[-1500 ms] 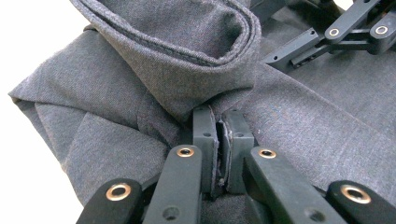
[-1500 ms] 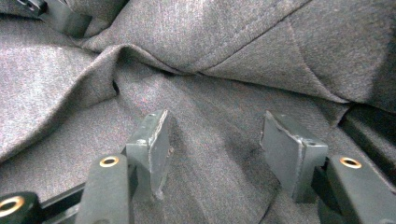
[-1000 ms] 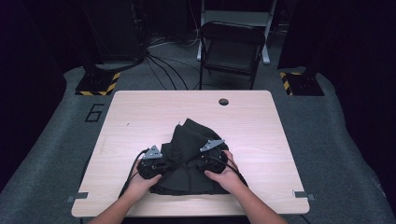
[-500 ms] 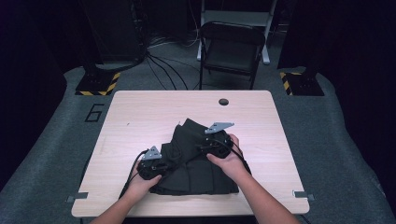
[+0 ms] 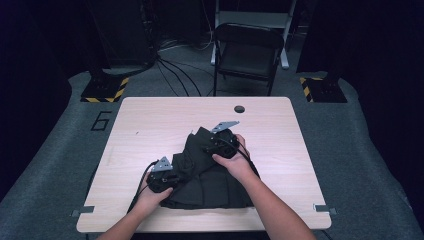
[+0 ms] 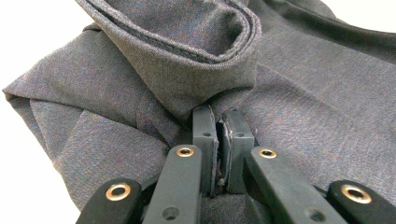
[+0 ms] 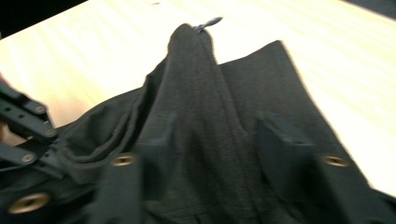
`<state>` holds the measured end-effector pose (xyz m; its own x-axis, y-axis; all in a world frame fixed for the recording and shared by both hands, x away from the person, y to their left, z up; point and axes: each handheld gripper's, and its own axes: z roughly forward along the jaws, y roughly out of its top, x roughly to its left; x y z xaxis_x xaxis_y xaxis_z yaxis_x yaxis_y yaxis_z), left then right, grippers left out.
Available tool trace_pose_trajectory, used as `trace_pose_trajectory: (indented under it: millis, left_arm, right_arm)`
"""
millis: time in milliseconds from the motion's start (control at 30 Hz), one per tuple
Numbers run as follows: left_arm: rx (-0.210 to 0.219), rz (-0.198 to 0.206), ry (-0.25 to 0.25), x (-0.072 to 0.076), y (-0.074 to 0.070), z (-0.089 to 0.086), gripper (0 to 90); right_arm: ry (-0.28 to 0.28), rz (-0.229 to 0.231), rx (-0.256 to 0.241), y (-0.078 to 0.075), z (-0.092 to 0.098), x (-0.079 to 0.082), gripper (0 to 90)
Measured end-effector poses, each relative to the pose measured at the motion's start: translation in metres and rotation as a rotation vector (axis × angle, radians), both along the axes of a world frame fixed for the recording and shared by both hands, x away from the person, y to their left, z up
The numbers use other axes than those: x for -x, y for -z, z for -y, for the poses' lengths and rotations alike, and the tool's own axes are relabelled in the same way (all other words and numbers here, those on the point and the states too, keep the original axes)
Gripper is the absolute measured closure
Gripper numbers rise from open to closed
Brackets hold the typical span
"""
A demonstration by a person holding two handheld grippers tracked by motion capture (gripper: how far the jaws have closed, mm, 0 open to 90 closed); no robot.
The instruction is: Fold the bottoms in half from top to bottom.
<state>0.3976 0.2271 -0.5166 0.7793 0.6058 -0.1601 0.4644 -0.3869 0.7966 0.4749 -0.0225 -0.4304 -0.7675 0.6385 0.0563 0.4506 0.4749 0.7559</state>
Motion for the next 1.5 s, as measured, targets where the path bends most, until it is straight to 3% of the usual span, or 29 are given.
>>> trace_pose_trajectory:
  millis: [67, 200, 400, 567, 700, 767, 933, 1200, 1500]
  left_arm:
    - [0.002, 0.0, -0.001, 0.0, 0.0, 0.0, 85.7]
    - [0.006, -0.003, 0.005, 0.0, 0.0, -0.001, 85.7]
    - [0.006, -0.005, 0.006, 0.0, 0.0, -0.001, 85.6]
    - [0.004, 0.003, 0.002, 0.001, 0.0, 0.0, 84.9]
    - [0.021, -0.03, 0.015, 0.001, -0.003, -0.001, 81.1]
    - [0.049, -0.045, -0.003, 0.002, -0.005, -0.001, 76.9]
    - [0.03, -0.032, 0.007, 0.004, -0.009, -0.002, 73.7]
    - [0.036, -0.03, -0.003, 0.007, -0.016, -0.005, 69.2]
    - [0.041, -0.05, -0.025, 0.006, -0.026, -0.009, 62.9]
  right_arm:
    - [0.002, -0.002, 0.026, -0.002, 0.001, 0.003, 72.2]
    - [-0.043, -0.023, 0.019, -0.004, 0.012, 0.008, 80.3]
    - [-0.07, -0.03, -0.005, -0.002, 0.03, 0.03, 80.8]
    - [-0.077, -0.036, -0.019, 0.013, 0.041, 0.053, 80.5]
    - [-0.087, -0.026, -0.01, 0.027, 0.049, 0.064, 80.6]
    - [-0.078, -0.034, -0.013, 0.033, 0.053, 0.067, 80.7]
    - [-0.077, -0.052, 0.001, 0.047, 0.06, 0.071, 80.8]
    - [-0.079, -0.076, 0.043, 0.068, 0.064, 0.076, 81.1]
    - [-0.079, -0.09, 0.028, 0.075, 0.067, 0.077, 81.1]
